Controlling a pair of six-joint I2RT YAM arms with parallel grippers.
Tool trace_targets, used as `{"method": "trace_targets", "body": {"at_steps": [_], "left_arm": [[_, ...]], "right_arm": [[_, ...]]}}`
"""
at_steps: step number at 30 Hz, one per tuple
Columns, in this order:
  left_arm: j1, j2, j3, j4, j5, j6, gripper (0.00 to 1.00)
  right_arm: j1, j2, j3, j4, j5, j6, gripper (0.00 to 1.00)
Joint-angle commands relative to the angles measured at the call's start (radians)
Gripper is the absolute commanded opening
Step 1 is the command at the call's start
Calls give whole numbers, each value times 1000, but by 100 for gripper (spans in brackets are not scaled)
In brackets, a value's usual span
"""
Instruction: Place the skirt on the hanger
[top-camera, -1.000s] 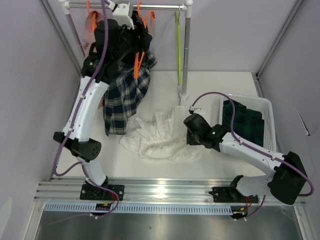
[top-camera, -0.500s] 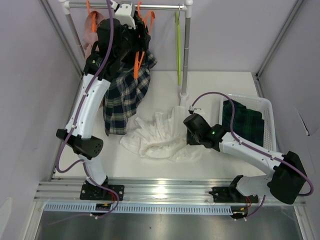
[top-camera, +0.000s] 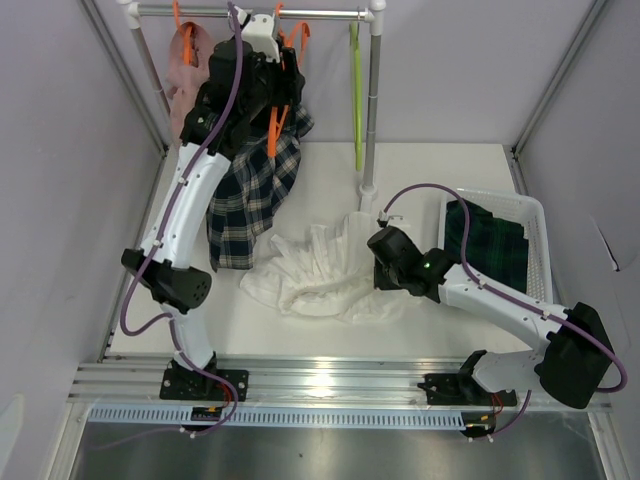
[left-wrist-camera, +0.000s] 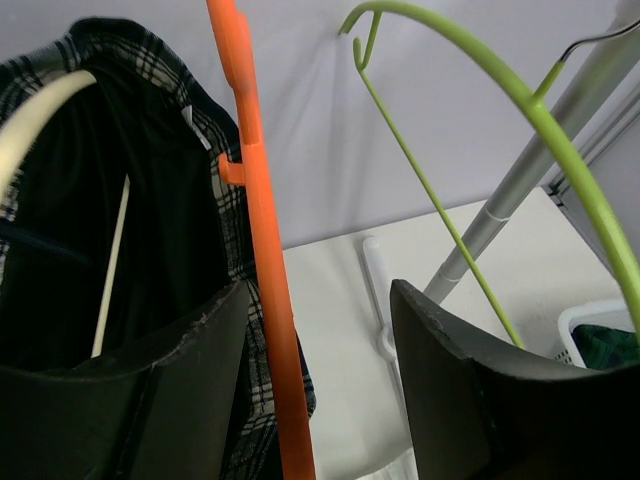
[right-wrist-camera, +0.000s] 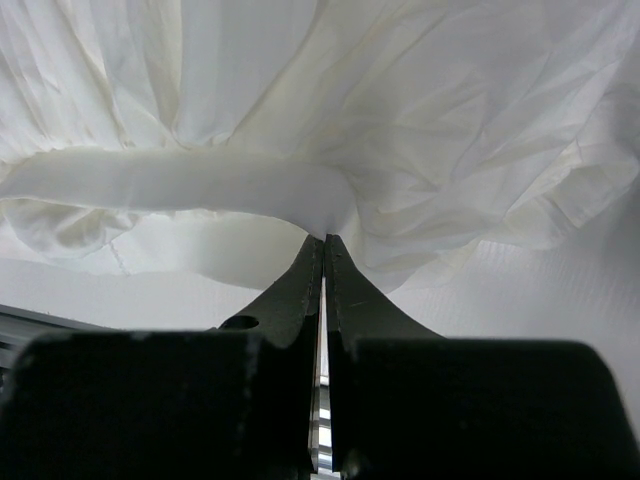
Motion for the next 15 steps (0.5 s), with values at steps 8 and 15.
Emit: {"method": "trace_targets", "body": {"at_steps": [8, 15], "left_arm": [[6, 3, -22, 60, -12, 5, 54], [7, -11, -14, 74, -18, 17, 36]], "right_arm": [[-16, -26, 22, 26, 4, -17, 0], [-23, -30, 14, 29, -1, -19, 0]]}}
